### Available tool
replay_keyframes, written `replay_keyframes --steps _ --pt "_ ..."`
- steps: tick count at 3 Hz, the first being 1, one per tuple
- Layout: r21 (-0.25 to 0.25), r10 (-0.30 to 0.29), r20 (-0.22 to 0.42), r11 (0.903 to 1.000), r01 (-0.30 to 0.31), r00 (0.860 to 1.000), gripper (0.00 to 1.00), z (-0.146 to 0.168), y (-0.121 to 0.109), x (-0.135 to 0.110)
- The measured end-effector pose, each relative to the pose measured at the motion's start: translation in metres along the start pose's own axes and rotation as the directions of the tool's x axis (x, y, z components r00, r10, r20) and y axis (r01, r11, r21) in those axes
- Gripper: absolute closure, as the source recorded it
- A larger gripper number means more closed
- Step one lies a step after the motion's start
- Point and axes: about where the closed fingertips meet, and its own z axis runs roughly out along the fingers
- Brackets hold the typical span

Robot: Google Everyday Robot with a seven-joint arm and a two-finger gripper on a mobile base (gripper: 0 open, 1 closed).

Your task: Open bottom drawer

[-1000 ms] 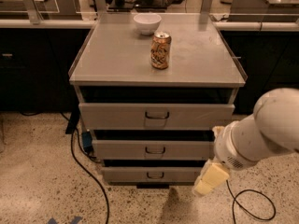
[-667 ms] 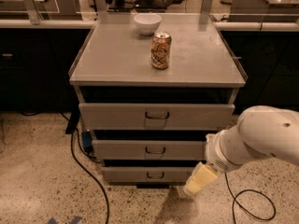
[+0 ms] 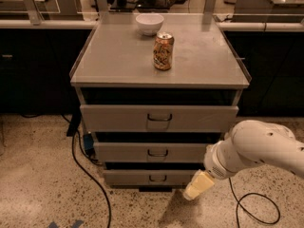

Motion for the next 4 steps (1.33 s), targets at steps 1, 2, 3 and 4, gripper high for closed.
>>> replay_keyframes --steps 1,2,3,4 --pt "-0.013 0.033 -0.029 0.9994 -0.033 0.999 0.00 0.013 0.005 0.004" --pt "-0.015 0.115 -0.060 0.9932 -0.116 0.992 0.00 0.049 0.031 0.033" --pt "-0.037 0.227 -0.082 0.9724 -0.230 0.970 0.00 0.112 0.060 0.067" --pt "-0.012 0.300 -0.025 0.9539 -0.300 0.954 0.00 0.119 0.054 0.057"
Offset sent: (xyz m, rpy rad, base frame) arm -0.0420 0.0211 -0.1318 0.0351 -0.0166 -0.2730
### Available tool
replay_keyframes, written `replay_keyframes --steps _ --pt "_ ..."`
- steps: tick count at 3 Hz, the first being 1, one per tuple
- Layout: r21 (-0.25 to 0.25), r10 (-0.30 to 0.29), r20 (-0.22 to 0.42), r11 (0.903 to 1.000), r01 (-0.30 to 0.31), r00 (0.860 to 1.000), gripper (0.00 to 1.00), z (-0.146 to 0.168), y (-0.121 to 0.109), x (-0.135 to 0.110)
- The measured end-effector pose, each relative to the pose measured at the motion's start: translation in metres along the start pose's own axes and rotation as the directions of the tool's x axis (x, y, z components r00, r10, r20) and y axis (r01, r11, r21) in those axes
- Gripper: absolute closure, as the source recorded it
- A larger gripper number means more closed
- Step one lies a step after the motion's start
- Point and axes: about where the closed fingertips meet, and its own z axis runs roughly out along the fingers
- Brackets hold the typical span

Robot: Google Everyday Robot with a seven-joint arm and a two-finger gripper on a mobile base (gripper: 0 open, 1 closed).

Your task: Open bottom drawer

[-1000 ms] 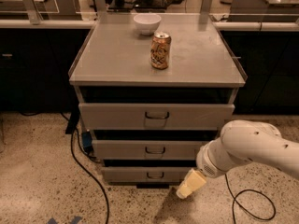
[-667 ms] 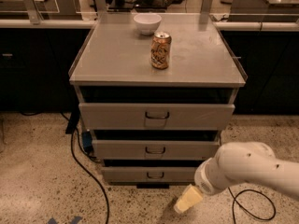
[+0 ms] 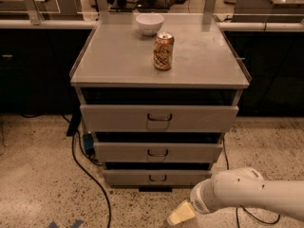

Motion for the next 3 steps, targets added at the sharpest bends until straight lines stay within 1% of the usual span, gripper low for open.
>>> replay_keyframes --steps 1,2,3 --pt "0.000 0.000 0.000 1.0000 0.000 1.000 0.00 0.000 0.000 0.000" --pt "-0.030 -0.018 0.030 0.9994 0.019 0.999 0.00 0.020 0.005 0.002" --pt "-0.123 -0.006 0.110 0.9922 0.020 0.994 0.00 0.049 0.019 -0.012"
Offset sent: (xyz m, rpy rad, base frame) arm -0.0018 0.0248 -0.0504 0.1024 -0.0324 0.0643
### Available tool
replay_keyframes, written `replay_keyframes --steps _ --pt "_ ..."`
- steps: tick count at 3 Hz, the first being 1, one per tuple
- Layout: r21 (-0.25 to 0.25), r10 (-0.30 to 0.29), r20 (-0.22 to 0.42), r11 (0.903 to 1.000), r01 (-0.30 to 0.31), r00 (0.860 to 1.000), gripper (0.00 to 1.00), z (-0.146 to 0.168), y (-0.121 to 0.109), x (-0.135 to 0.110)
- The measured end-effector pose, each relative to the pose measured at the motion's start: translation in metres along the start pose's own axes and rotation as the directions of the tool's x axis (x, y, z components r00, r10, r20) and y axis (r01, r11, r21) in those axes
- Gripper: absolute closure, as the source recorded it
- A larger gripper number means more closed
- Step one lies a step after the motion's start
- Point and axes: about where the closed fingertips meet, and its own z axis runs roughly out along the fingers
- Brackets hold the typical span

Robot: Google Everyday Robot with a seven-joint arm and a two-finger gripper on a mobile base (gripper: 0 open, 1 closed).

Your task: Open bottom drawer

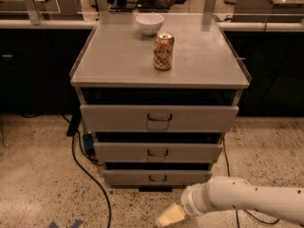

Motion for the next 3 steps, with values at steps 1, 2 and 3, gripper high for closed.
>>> replay_keyframes --steps 1,2,3 --pt "-0.115 -0.025 0.107 0.9926 0.037 0.994 0.00 0.017 -0.005 -0.017" --pt "-0.151 -0.051 0.130 0.9860 0.070 0.990 0.00 0.031 -0.014 -0.015" --pt "-0.151 -0.051 0.131 0.9860 0.071 0.990 0.00 0.032 -0.014 -0.015"
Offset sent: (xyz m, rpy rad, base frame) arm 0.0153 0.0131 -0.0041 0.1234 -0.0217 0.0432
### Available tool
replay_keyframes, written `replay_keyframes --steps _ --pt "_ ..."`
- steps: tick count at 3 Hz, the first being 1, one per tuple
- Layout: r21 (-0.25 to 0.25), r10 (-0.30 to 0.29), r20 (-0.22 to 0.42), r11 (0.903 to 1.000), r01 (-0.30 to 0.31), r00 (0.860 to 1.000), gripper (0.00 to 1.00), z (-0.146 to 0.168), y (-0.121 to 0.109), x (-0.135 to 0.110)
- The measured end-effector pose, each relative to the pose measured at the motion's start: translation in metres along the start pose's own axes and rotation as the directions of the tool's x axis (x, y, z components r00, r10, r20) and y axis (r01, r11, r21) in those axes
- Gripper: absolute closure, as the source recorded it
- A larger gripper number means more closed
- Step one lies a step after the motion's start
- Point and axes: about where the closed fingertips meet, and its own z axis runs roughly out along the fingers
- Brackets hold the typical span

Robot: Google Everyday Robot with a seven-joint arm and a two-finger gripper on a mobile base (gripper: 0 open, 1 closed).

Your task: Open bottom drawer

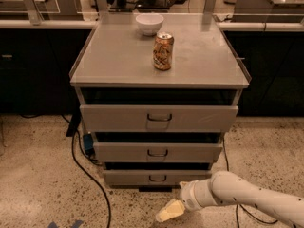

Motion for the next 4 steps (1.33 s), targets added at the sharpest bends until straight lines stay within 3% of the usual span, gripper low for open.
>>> replay_keyframes --steps 1,2,3,4 --pt "-0.031 -0.024 0.015 0.9992 0.025 1.000 0.00 0.031 0.002 0.008" --pt "-0.115 -0.067 0.048 0.9907 0.072 0.997 0.00 0.095 -0.007 0.028" --pt "-0.114 -0.069 0.047 0.9907 0.074 0.997 0.00 0.094 -0.007 0.027" --pt "-0.047 -0.092 0.056 0.9945 0.094 0.994 0.00 0.095 -0.011 0.031"
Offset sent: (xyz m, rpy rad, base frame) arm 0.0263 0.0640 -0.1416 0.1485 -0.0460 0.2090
